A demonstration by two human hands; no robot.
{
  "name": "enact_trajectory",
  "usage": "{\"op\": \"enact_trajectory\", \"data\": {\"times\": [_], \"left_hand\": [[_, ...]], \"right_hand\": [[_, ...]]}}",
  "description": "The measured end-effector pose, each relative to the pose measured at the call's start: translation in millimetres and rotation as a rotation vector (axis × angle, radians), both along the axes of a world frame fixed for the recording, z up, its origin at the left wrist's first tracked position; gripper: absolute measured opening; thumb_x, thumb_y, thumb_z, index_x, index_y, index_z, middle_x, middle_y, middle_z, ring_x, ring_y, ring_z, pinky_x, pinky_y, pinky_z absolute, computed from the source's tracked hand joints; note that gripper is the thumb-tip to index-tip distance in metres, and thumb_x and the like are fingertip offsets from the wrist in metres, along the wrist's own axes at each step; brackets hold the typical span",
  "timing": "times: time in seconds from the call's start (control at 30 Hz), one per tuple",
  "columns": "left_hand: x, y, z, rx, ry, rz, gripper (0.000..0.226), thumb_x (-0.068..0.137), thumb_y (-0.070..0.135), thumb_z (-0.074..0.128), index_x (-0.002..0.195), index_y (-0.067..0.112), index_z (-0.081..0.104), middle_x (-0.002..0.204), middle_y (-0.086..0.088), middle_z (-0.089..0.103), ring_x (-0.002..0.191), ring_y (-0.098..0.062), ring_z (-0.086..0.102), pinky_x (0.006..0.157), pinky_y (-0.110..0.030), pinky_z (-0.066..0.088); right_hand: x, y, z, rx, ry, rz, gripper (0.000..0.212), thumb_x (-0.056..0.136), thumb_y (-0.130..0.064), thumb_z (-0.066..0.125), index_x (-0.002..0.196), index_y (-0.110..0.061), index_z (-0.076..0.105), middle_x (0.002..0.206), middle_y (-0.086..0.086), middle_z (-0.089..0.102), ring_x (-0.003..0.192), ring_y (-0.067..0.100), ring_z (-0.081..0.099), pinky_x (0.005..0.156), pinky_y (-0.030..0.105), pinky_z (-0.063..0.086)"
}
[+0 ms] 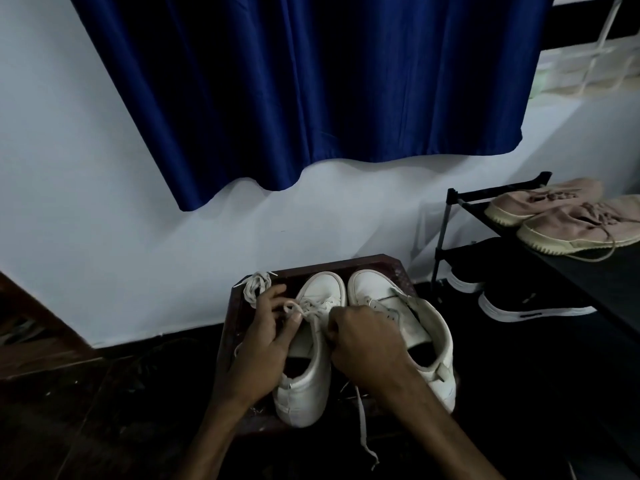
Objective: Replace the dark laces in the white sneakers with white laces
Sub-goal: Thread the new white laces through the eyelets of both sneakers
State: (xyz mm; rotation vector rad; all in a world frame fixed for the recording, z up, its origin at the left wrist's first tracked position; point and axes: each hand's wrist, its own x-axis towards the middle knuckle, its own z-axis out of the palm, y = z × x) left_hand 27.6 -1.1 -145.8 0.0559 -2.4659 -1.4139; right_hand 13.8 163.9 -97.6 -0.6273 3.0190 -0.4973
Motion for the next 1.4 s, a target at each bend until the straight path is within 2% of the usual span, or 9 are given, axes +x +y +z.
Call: {"op": "enact_trajectory", "data": {"times": [0.13, 0.23, 0.33, 0.47, 0.63, 0.73, 1.03, 1.27, 1.4], "left_hand": [[2, 5, -2, 0.046, -0.004, 0.053, 0.031, 0.097, 0.017, 0.055, 0.125, 0.024, 0.045, 0.109, 0.012, 0.062, 0.098, 0.004, 0.060, 0.082, -0.003, 0.041], [7, 5, -3, 0.042, -0.035, 0.148, 0.017, 0.099, 0.029, 0.050, 0.112, 0.024, 0.060, 0.102, 0.016, 0.065, 0.098, 0.007, 0.058, 0.081, -0.002, 0.038], [12, -6, -8, 0.004, -0.165, 0.160, 0.037, 0.099, 0.049, 0.038, 0.099, 0.025, 0.067, 0.094, 0.009, 0.070, 0.094, -0.003, 0.064, 0.088, -0.026, 0.045], [13, -24, -3, -0.060, -0.277, 0.119, 0.052, 0.087, 0.069, 0.048, 0.074, 0.020, 0.059, 0.066, 0.001, 0.064, 0.060, -0.008, 0.059, 0.066, -0.036, 0.045], [13, -27, 46, 0.431, -0.349, 0.003, 0.008, 0.098, 0.022, 0.055, 0.097, 0.015, 0.059, 0.053, 0.007, 0.042, 0.041, -0.003, 0.030, 0.039, -0.018, 0.027], [11, -31, 100, 0.606, -0.204, -0.065, 0.013, 0.096, 0.016, 0.053, 0.106, 0.016, 0.061, 0.062, 0.002, 0.051, 0.047, -0.008, 0.039, 0.041, -0.020, 0.035], [17, -34, 278, 0.729, 0.160, -0.411, 0.050, 0.087, -0.004, 0.029, 0.122, 0.007, 0.063, 0.120, -0.007, 0.069, 0.101, -0.017, 0.067, 0.081, -0.032, 0.058], [19, -29, 322, 0.190, 0.305, -0.135, 0.016, 0.094, 0.009, 0.057, 0.095, 0.009, 0.073, 0.085, -0.008, 0.076, 0.060, -0.018, 0.066, 0.041, -0.021, 0.042], [15, -24, 335, 0.013, 0.429, -0.014, 0.027, 0.095, 0.030, 0.060, 0.078, 0.016, 0.077, 0.058, 0.002, 0.065, 0.048, -0.007, 0.051, 0.050, -0.016, 0.039]], "right_hand": [[10, -1, 3, 0.255, -0.121, 0.064, 0.027, 0.093, -0.017, 0.050, 0.116, -0.011, 0.063, 0.119, 0.008, 0.064, 0.111, 0.029, 0.062, 0.090, 0.038, 0.047], [10, -3, 5, 0.113, -0.128, 0.032, 0.026, 0.093, -0.017, 0.050, 0.114, -0.009, 0.062, 0.116, 0.010, 0.064, 0.108, 0.030, 0.062, 0.087, 0.038, 0.049], [8, 0, 1, -0.048, -0.136, -0.008, 0.026, 0.096, -0.029, 0.045, 0.111, -0.011, 0.057, 0.113, 0.010, 0.065, 0.106, 0.030, 0.061, 0.081, 0.036, 0.045], [-6, 6, -7, -0.480, -0.292, -0.063, 0.016, 0.095, -0.031, 0.050, 0.107, -0.021, 0.050, 0.087, 0.003, 0.070, 0.083, 0.019, 0.066, 0.077, 0.031, 0.050], [-16, 5, 34, -1.293, -0.854, -0.061, 0.022, 0.099, -0.015, 0.051, 0.119, -0.006, 0.051, 0.071, 0.004, 0.057, 0.055, 0.017, 0.050, 0.057, 0.034, 0.052], [-22, 6, 78, -1.486, -1.025, 0.125, 0.023, 0.101, -0.010, 0.042, 0.114, -0.004, 0.059, 0.080, 0.004, 0.062, 0.060, 0.013, 0.051, 0.061, 0.030, 0.058], [-32, 3, 229, -1.432, -0.814, 0.522, 0.050, 0.088, 0.011, 0.028, 0.130, -0.001, 0.051, 0.124, 0.016, 0.065, 0.117, 0.026, 0.062, 0.107, 0.040, 0.044], [-27, -8, 291, -1.144, -0.449, 0.438, 0.021, 0.098, -0.009, 0.049, 0.110, 0.001, 0.064, 0.100, 0.018, 0.073, 0.082, 0.020, 0.073, 0.072, 0.027, 0.060], [-26, -15, 303, -0.959, -0.117, 0.332, 0.032, 0.102, -0.028, 0.046, 0.097, -0.005, 0.068, 0.067, 0.006, 0.064, 0.048, 0.011, 0.051, 0.048, 0.023, 0.044]]}}
